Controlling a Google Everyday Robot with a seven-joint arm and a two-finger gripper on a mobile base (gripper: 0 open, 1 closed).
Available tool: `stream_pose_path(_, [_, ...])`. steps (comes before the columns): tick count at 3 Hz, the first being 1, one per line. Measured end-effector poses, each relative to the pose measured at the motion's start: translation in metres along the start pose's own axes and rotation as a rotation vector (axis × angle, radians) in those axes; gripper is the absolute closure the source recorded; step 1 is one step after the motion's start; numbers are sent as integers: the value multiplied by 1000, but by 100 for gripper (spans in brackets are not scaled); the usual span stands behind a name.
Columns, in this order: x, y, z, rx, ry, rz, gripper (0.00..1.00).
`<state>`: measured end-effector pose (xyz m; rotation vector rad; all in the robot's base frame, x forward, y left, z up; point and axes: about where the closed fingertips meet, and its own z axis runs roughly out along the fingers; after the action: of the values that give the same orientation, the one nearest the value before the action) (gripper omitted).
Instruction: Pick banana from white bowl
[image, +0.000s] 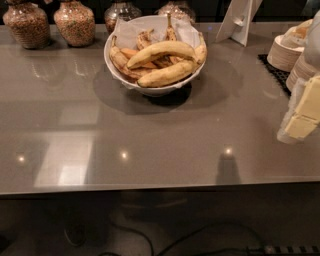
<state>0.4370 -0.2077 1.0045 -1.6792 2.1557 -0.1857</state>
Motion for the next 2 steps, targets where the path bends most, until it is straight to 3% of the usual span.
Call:
stream_pose_path(1, [0,0,0,0,0,0,0])
stream_pose_path(2, [-12,-15,6,49,-60,-15,0])
